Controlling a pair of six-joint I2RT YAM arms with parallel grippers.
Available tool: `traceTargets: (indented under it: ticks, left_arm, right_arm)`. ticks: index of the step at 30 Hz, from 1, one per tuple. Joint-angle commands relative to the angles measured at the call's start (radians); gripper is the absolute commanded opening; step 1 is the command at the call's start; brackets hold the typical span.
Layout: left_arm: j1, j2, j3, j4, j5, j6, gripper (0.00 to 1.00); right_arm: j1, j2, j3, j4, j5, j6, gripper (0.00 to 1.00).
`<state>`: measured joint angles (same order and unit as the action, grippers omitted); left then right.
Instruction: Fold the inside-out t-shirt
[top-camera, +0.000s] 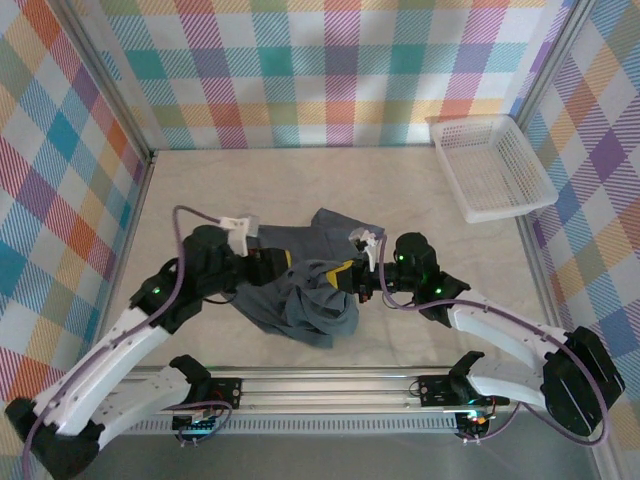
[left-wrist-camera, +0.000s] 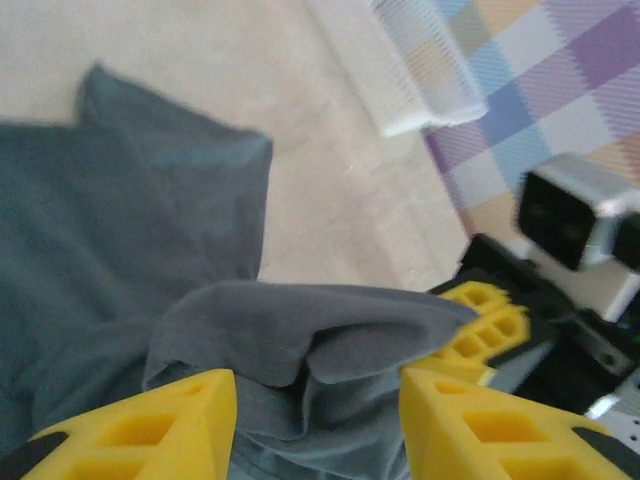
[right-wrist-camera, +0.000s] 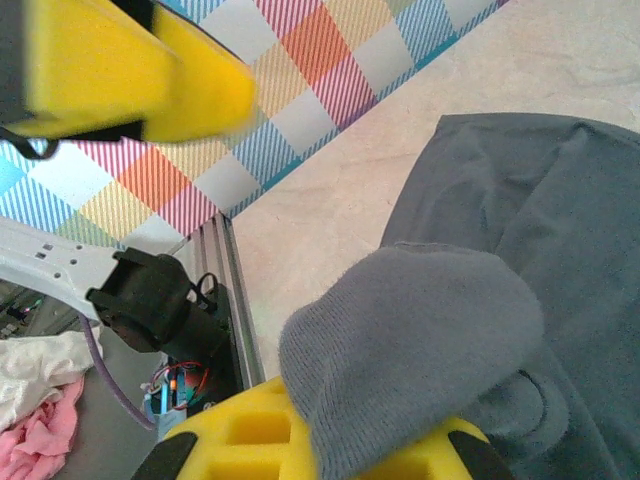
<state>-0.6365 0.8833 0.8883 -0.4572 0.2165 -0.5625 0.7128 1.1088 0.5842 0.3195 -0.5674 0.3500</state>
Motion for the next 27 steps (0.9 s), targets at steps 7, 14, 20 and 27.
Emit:
traceTargets:
  ticks: [7, 14, 20, 27]
  left_arm:
    - [-0.02, 0.135, -0.186, 0.248, -0.046, -0.322, 0.64]
    - [-0.005, 0.198, -0.161, 0.294, 0.044, -0.306, 0.0]
    - [0.037, 0.102, -0.096, 0.242, 0.062, -0.252, 0.0]
    - [0.038, 0.056, -0.129, 0.201, 0.139, -0.136, 0.0]
  right_arm:
    - [-0.003, 0.017, 0.044, 0.06, -0.054, 0.054, 0.0]
    - [-0.011, 0.016, 0.011, 0.1, 0.016, 0.094, 0.0]
    - [-0.046, -0.039, -0.16, 0.04, 0.312, 0.107, 0.08]
    - [-0.049, -0.253, -0.25, -0.067, 0.324, 0.092, 0.27]
